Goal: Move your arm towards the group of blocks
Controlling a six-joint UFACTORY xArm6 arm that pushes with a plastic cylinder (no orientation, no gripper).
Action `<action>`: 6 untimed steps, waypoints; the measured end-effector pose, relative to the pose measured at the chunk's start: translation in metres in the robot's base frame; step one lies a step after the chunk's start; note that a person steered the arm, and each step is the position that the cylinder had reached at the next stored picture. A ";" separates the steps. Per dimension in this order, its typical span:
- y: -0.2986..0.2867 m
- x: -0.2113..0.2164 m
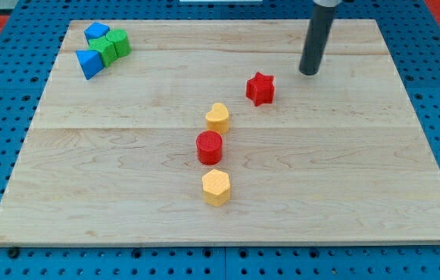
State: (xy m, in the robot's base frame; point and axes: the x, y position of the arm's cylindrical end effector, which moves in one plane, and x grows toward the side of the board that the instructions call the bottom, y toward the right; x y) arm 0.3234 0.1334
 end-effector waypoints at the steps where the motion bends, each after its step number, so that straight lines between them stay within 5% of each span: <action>1: 0.026 0.035; 2: -0.057 0.042; 5: -0.107 -0.010; 6: -0.196 -0.003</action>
